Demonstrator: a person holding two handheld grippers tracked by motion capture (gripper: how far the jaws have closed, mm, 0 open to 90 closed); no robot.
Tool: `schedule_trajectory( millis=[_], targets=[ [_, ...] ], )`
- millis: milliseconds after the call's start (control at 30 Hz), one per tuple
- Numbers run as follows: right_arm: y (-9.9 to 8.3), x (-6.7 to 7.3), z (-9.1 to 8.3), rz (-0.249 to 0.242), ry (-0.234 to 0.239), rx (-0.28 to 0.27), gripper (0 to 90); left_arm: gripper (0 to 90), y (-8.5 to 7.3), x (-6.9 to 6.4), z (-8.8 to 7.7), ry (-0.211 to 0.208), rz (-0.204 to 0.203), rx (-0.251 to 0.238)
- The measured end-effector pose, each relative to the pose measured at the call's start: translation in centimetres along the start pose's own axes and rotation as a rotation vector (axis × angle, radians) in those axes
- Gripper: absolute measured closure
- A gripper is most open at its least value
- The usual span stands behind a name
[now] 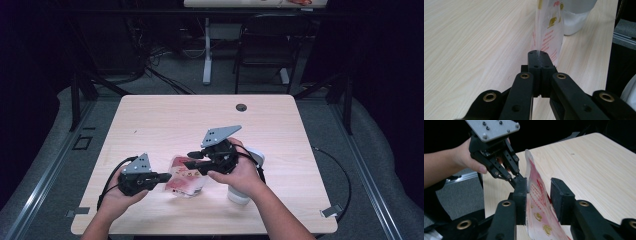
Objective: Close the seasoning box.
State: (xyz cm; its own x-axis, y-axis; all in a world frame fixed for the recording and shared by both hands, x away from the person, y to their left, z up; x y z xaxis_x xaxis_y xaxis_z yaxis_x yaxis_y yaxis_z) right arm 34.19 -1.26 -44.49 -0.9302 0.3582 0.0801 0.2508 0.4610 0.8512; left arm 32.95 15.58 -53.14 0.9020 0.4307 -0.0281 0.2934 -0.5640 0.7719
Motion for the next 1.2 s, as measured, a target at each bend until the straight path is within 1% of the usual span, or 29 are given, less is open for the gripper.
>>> schedule_trajectory(
  millis=[167, 367, 433, 567, 667, 833, 867, 967, 1033, 1133, 1200],
  targets=[
    [0.3, 0.1, -0.8, 0.009, 0.000, -0.042, 63.6, 90.0, -0.5, 0.2, -0.2, -0.009, -0.006, 0.010],
    [0.7, 0.1, -2.0, 0.002, -0.023, -0.078, 62.8, 89.5, -1.4, 0.4, -0.5, -0.016, -0.023, 0.024],
    [0.8, 0.1, -2.3, 0.000, -0.027, -0.083, 62.8, 88.8, -1.7, 0.3, -0.6, -0.029, -0.017, 0.027],
    [0.7, 0.1, -2.7, -0.009, -0.039, -0.086, 62.8, 86.8, -2.2, 0.4, -0.8, -0.034, -0.023, 0.041],
    [0.5, 0.1, -2.9, -0.008, -0.042, -0.081, 62.8, 82.9, -2.4, 0.3, -0.9, -0.052, -0.039, 0.035],
    [0.3, -0.2, -3.0, 0.001, -0.056, -0.079, 62.9, 77.2, -2.5, 0.5, -1.1, -0.057, -0.052, 0.026],
    [0.3, -0.2, -3.1, 0.002, -0.058, -0.078, 62.9, 75.2, -2.5, 0.5, -1.1, -0.052, -0.053, 0.024],
    [0.3, -0.4, -3.3, 0.004, -0.070, -0.083, 62.3, 68.1, -2.3, 0.6, -1.3, -0.060, -0.069, 0.004],
    [0.3, -0.5, -3.5, 0.007, -0.082, -0.089, 61.9, 63.2, -2.3, 0.8, -1.4, -0.059, -0.084, -0.006],
    [0.1, -0.7, -3.8, 0.012, -0.091, -0.093, 61.2, 59.1, -2.4, 1.1, -1.4, -0.050, -0.098, -0.005],
    [0.0, -0.8, -3.8, 0.014, -0.106, -0.090, 59.9, 55.6, -2.5, 1.2, -1.4, -0.043, -0.099, 0.001]
  ],
)
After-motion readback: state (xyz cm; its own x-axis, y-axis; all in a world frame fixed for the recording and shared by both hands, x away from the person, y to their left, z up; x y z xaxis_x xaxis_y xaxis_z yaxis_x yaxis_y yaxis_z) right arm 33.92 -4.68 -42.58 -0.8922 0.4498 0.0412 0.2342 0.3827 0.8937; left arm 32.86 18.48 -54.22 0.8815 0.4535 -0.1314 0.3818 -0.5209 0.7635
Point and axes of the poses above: each handheld gripper's, and its own axes: z roughly forward along the jaws, y roughly out of its top, x roughly to its left, the point moved 7 cm from there along z, roughly forward along the jaws
